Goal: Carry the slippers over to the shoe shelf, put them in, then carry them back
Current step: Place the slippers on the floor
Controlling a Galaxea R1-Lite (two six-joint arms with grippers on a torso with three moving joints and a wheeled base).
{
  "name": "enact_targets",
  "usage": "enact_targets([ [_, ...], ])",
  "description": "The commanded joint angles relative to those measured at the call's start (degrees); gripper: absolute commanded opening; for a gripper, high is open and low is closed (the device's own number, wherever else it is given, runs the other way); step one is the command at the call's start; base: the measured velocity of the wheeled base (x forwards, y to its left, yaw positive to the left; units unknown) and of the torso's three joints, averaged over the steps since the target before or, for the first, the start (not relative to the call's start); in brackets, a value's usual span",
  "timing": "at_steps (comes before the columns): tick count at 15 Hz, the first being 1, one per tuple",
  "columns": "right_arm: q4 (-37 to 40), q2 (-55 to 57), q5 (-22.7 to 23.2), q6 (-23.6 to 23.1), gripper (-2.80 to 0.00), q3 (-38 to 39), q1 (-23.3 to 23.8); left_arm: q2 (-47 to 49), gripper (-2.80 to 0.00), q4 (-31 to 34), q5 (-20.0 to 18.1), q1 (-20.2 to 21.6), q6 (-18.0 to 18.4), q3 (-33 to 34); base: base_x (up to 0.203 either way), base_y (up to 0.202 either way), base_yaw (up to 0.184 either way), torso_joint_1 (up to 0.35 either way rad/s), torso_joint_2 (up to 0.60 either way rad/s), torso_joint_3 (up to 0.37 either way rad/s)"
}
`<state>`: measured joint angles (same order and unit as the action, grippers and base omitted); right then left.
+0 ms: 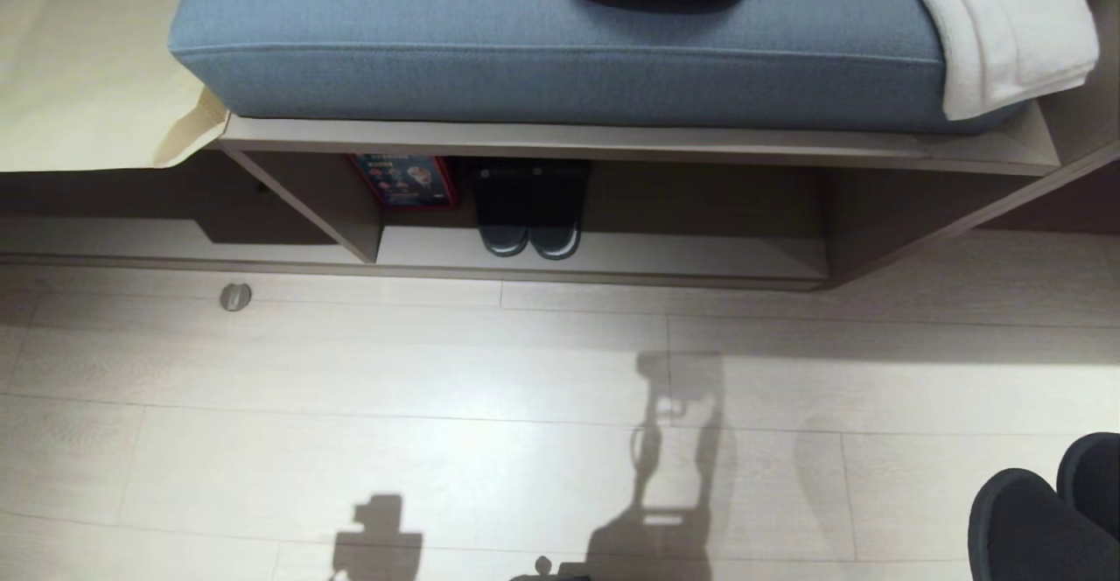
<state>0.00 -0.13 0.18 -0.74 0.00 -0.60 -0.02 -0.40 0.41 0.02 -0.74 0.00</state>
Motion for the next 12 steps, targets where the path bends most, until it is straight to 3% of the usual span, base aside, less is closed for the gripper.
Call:
enact_targets([
  [1, 0.0, 0.1, 0.0, 0.0, -2.80, 0.0, 0.0, 0.0, -2.80, -0.1, 0.0, 0.1, -0.1, 0.0, 0.000, 0.000, 0.000, 0.004, 0.00, 0.206],
  [12, 0.0, 0.2, 0.0, 0.0, -2.80, 0.0, 0.0, 0.0, -2.80, -0.1, 0.0, 0.0, 0.0, 0.0, 0.000, 0.000, 0.000, 0.004, 0.00, 0.202],
])
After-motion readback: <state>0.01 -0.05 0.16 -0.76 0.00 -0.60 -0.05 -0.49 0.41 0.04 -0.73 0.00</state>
